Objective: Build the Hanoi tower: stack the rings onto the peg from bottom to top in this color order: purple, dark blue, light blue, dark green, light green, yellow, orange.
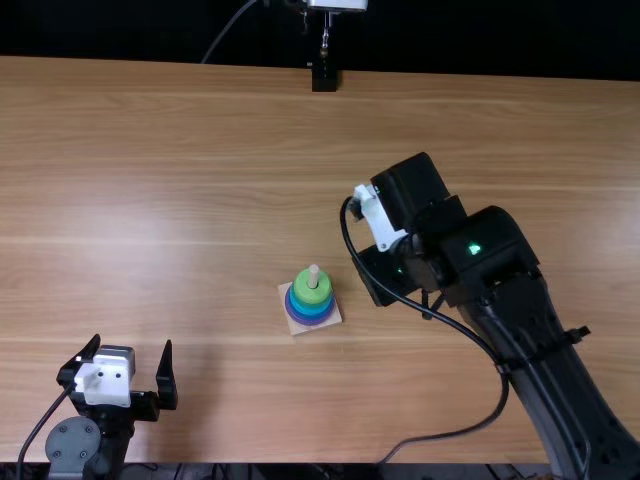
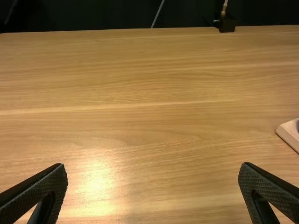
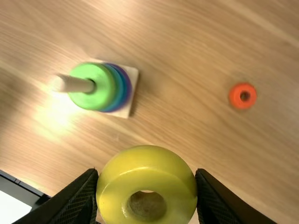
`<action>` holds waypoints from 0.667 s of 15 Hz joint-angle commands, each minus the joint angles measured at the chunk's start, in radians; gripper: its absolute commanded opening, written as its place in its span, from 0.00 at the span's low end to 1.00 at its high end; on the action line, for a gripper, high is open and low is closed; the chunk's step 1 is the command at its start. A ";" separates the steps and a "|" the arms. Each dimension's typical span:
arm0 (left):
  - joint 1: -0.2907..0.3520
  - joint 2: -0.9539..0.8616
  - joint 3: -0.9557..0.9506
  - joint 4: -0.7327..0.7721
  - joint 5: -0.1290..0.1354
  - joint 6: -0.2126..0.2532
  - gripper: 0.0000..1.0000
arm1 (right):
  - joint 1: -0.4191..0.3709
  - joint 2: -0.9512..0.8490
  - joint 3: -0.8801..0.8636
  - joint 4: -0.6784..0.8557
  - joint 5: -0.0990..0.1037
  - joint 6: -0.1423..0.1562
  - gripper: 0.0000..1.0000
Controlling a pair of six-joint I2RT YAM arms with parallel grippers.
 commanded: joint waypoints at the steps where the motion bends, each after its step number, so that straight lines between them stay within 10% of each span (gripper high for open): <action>1: -0.008 -0.012 -0.112 -0.078 0.005 -0.006 1.00 | 0.026 0.044 0.049 -0.002 -0.007 0.002 0.00; 10: -0.008 -0.012 -0.112 -0.078 0.005 -0.006 1.00 | 0.107 0.181 0.152 0.014 -0.007 0.005 0.00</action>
